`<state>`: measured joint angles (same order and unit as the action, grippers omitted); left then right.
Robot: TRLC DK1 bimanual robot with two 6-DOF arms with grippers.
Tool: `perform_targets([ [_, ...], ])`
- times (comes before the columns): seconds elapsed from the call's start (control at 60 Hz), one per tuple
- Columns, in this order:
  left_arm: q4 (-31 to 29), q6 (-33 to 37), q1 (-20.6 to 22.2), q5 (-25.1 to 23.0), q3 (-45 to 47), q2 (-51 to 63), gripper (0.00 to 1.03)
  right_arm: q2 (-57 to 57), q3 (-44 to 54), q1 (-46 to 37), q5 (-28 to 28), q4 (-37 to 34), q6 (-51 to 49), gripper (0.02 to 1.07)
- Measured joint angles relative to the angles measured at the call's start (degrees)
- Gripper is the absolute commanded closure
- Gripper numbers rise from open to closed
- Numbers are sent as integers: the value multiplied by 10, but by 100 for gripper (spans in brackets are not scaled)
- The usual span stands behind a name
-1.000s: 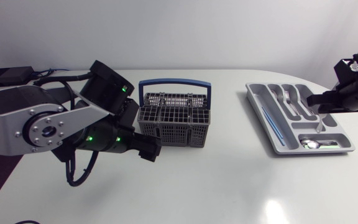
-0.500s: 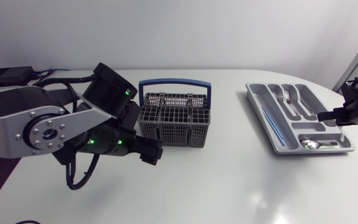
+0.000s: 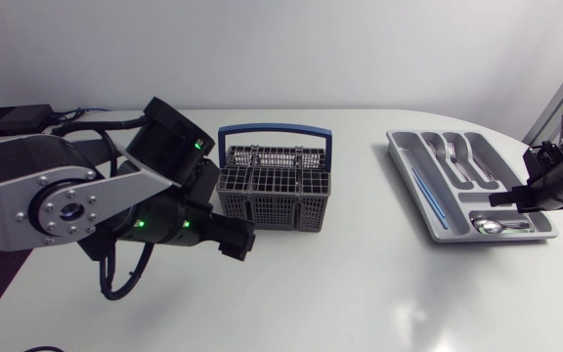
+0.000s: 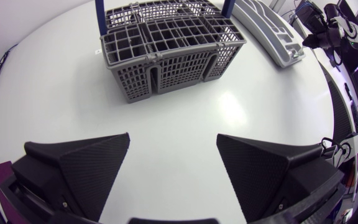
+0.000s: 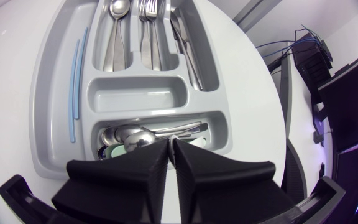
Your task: Unload the cutlery basket into the drawer organizer.
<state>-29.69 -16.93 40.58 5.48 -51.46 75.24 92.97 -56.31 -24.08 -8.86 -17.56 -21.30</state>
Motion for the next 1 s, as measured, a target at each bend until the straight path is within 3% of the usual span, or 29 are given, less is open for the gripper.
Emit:
perform_targets([
  [0.2, 0, 0, 0, 4, 0, -1, 5, -2, 9, 7, 0, 0, -2, 37],
  [0.35, 0, 0, 0, 4, 0, -3, 5, -14, 23, 22, -4, -1, -5, 21],
  [0.617, 0, 0, -16, 4, 0, -5, 5, -78, 33, 61, 4, -23, -10, 17],
  [1.0, 20, 0, -68, 5, 0, -1, 5, -156, 33, 169, 113, -87, 31, 16],
])
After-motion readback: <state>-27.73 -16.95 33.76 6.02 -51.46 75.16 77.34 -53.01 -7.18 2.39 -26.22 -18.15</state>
